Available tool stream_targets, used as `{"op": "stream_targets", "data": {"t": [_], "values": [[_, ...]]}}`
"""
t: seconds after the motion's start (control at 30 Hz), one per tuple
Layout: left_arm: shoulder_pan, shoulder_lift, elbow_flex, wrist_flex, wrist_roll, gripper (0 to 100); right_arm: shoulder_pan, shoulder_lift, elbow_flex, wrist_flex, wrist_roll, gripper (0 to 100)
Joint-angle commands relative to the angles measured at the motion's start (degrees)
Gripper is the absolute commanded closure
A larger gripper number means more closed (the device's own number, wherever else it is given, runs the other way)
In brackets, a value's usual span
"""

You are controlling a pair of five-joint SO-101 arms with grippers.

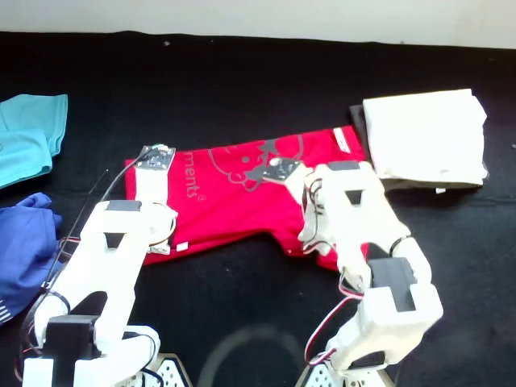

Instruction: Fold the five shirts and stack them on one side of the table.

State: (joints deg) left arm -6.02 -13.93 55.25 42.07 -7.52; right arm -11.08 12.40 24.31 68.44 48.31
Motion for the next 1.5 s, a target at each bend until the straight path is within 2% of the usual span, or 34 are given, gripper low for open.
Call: {"op": "stream_targets", "data": {"t": [0.0,0.23,0.6,0.73,0.9,1.07,1.2,1.27,1.47], "values": [[0.31,0.04,0.04,-1.05,0.09,99,2.42,0.13,-5.76,4.53,0.53,99.3],[0.31,0.04,0.04,-1.05,0.09,99,2.33,0.31,-17.36,7.25,0.26,99.3],[0.31,0.04,0.04,-1.05,0.09,99,1.45,1.63,-31.08,4.53,0.09,99.3],[0.31,0.04,0.04,-1.05,0.09,99,-0.4,7.78,-36.44,1.27,-5.98,99.0],[0.31,0.04,0.04,-1.05,0.09,99,-3.56,17.8,-46.02,2.33,-6.77,99.0],[0.31,0.04,0.04,-1.05,0.09,99,-4.09,25.63,-57.45,2.33,-11.78,98.8],[0.31,0.04,0.04,-1.05,0.09,99,-3.82,29.49,-63.52,2.77,-12.31,87.5],[0.31,0.04,0.04,-1.05,0.09,99,-3.74,30.11,-65.8,4.0,-15.91,82.7],[0.31,0.04,0.04,-1.05,0.09,99,-3.74,30.02,-71.43,5.67,-24.35,82.5]]}}
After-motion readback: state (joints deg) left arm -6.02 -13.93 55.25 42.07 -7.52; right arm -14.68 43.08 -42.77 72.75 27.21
